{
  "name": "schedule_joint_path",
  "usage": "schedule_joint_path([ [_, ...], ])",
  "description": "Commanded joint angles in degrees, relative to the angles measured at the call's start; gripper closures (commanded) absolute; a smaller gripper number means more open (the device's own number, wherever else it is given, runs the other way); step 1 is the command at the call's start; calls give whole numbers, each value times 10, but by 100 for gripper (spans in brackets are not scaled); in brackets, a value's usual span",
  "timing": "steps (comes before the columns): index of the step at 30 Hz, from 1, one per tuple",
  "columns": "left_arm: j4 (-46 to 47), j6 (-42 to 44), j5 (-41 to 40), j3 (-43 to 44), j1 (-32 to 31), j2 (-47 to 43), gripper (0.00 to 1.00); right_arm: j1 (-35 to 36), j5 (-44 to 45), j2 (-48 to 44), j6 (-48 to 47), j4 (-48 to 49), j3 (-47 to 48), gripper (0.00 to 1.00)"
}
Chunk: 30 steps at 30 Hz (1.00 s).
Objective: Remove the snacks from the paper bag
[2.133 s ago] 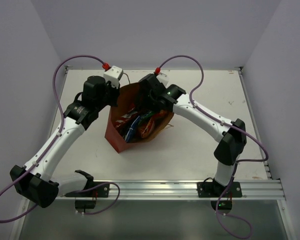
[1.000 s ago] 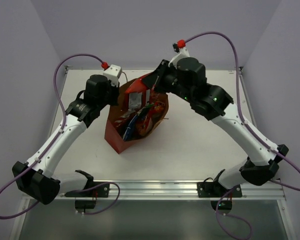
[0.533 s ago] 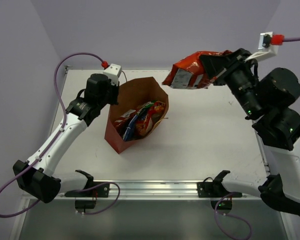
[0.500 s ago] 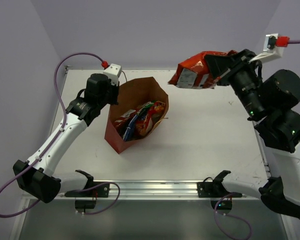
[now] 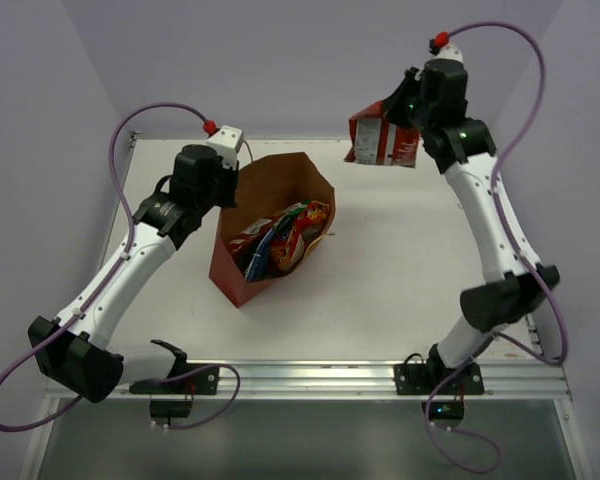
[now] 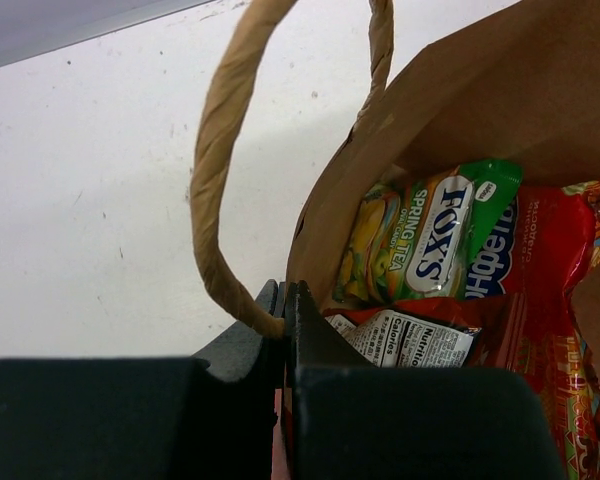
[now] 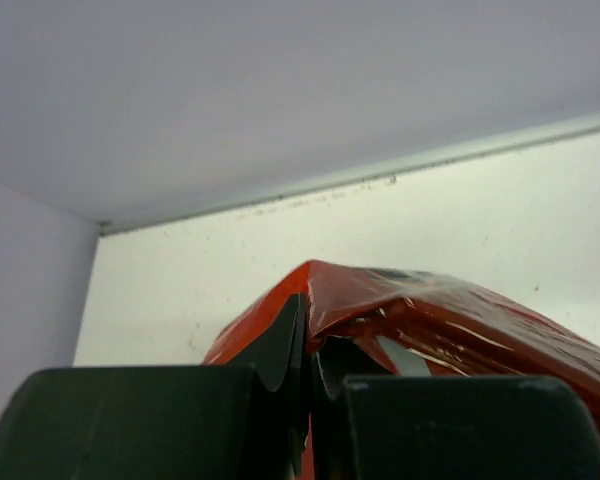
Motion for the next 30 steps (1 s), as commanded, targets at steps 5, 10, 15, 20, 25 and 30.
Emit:
schedule_joint_path([
  [5, 12, 7, -26, 46, 6, -1, 100, -12, -116, 200, -42, 75, 184, 100],
  [10, 11, 10, -27, 49, 7, 0, 100, -14, -154, 178, -10, 181, -60, 100],
  [15, 15, 22, -10, 40, 7, -1, 100, -15, -145, 147, 51, 228, -283, 100],
  [20, 16, 36, -10, 29, 7, -13, 100, -15, -118, 104, 119, 191, -443, 89],
  [25, 17, 45, -22, 27, 7, -26, 100, -17, -91, 21, 101, 92, -460, 32],
  [30, 19, 43, -16, 28, 6, -29, 100, 0, -33, -78, 73, -17, -350, 19],
])
